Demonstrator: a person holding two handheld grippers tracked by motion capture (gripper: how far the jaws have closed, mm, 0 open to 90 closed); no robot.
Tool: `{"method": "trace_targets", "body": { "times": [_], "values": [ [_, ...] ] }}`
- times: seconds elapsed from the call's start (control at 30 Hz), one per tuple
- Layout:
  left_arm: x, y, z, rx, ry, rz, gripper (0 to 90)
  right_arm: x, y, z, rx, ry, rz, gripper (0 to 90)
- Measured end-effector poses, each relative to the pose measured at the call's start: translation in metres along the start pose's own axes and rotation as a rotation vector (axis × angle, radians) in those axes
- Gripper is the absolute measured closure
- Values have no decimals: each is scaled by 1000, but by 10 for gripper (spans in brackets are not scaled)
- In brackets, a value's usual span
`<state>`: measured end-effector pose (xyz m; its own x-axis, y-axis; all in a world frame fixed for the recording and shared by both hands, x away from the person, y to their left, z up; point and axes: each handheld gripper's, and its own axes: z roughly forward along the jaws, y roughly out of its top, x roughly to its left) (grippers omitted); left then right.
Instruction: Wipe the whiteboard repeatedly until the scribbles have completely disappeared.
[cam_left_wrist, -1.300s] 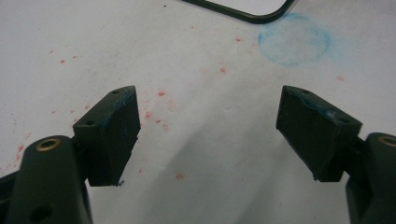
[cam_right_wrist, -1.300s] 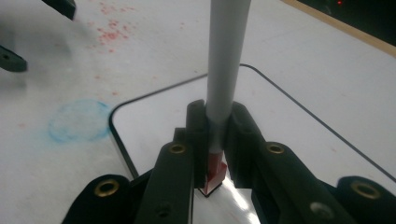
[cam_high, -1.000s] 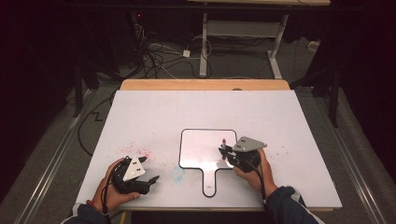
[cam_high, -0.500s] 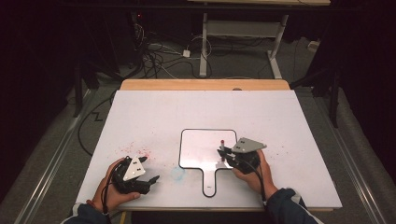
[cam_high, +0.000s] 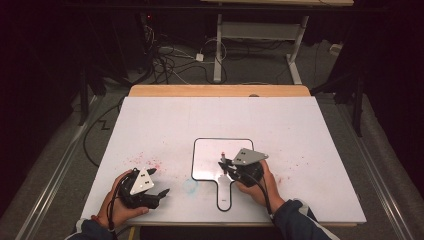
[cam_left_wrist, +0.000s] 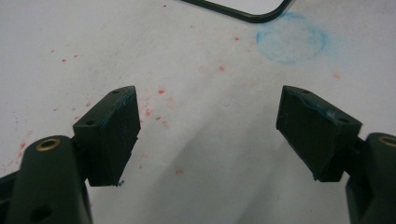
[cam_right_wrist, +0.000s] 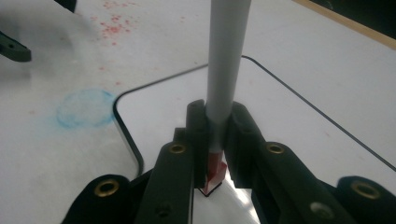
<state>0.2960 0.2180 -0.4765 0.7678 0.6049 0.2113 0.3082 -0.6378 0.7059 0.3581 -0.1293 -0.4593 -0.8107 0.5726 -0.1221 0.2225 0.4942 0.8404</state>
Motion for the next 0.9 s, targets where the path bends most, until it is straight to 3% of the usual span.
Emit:
{"method": "trace_targets", "body": {
  "times": [0.2, 0.43, 0.67, 0.9],
  "values": [
    [-1, 1, 0, 4, 3, -1, 208, -23, -19, -30, 18, -56, 41, 820],
    [-2, 2, 2, 8, -1, 3, 208, -33, -35, -53, 16, -79, 55, 820],
    [-1, 2, 3, 7, -5, 4, 208, -23, -32, -47, -3, -51, 39, 820],
    [-2, 3, 5, 14, -11, 10, 208, -7, -19, -23, -34, 9, 19, 820]
  ]
}}
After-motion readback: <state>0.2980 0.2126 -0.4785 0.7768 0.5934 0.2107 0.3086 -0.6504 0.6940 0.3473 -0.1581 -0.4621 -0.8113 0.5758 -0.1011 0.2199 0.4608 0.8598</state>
